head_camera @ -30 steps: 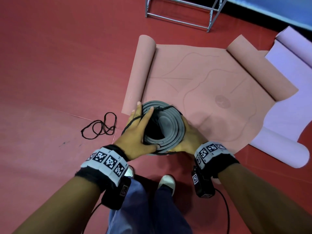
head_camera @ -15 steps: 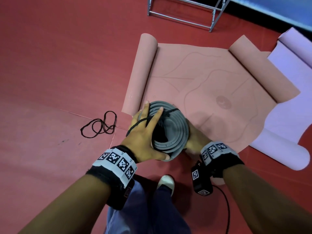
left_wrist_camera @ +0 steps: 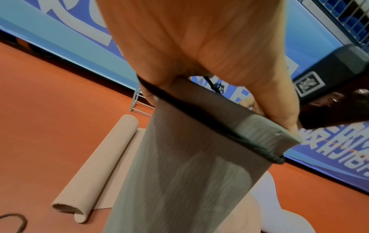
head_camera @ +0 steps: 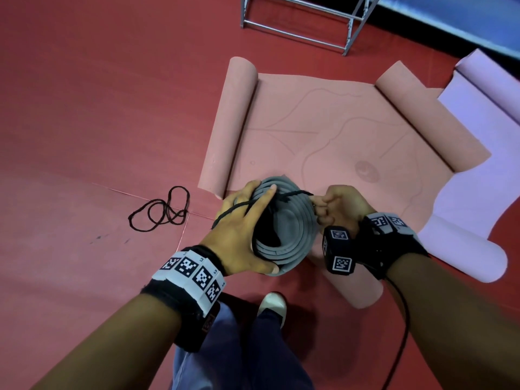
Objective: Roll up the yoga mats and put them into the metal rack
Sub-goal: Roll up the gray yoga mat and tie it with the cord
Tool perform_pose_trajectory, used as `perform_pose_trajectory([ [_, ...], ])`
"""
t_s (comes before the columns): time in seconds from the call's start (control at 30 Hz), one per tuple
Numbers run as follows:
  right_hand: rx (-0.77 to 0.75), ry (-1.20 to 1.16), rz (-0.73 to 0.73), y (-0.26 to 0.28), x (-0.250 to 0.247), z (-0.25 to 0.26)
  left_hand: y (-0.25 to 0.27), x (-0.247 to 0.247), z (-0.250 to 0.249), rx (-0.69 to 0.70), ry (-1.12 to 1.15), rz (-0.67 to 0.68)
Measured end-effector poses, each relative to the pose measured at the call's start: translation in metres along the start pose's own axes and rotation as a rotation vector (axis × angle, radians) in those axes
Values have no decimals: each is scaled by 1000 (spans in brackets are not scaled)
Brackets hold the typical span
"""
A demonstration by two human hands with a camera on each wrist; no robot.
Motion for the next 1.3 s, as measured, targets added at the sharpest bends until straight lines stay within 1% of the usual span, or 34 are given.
perform_pose_trajectory([
  [0.07,-83,117,-135,-2,2,6,0,1,-4,21,-1,13],
  [0.13,-268,120,-270,-5,6,19,-3,0,-3,10,16,-4],
  [0.2,-414,118,-299,-2,13,32,-7,-4,0,-17,54,-38],
  [0.27,-485,195,-273,2,20,39,-10,-7,6,-45,111,-67],
  [0.43,-495,267,-242,14,33,40,-7,-7,12,-47,141,-50],
  [0.53,-514,239,-177,21,44,40,-10,-11,13,-48,155,-70],
  [0.6,-528,238,-186,19,49,42,-14,-13,12,-46,155,-76],
  [0.7,-562,341,-176,16,58,46,-14,-12,13,-39,149,-60],
  [0.77,-543,472,-214,15,63,43,-10,-6,14,-12,159,-26],
  [0.8,-513,492,-225,13,64,43,-7,-3,15,7,175,-16],
  [0.87,-448,505,-228,12,67,38,-5,-1,18,15,222,-41],
  [0.9,-458,564,-213,12,68,37,-5,-3,20,-3,246,-58],
  [0.93,-500,658,-207,11,67,35,-6,-5,24,-27,262,-65],
  [1.0,-535,851,-193,9,61,25,-8,-14,30,-77,272,-54],
  [1.03,-536,869,-183,9,58,18,-10,-19,34,-126,304,-42],
  [1.07,-546,835,-188,9,55,13,-11,-23,37,-189,359,-29],
  [1.1,-573,799,-224,11,53,11,-12,-25,41,-247,418,-27],
  [1.17,-635,779,-329,17,49,12,-12,-27,48,-321,488,-76],
  [1.23,-688,820,-428,23,43,16,-8,-26,55,-357,464,-107],
  [1.3,-700,829,-450,22,35,21,2,-19,60,-371,371,-35],
])
Point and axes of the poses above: each hand's wrist, its own y-axis away from the middle knuckle, its own x-axis out of the palm, z = x × y, the point moved 5 cm from there along -y, towards the middle knuckle, and after that the axes turned 14 degrees about -z, right-handed, at the moved point
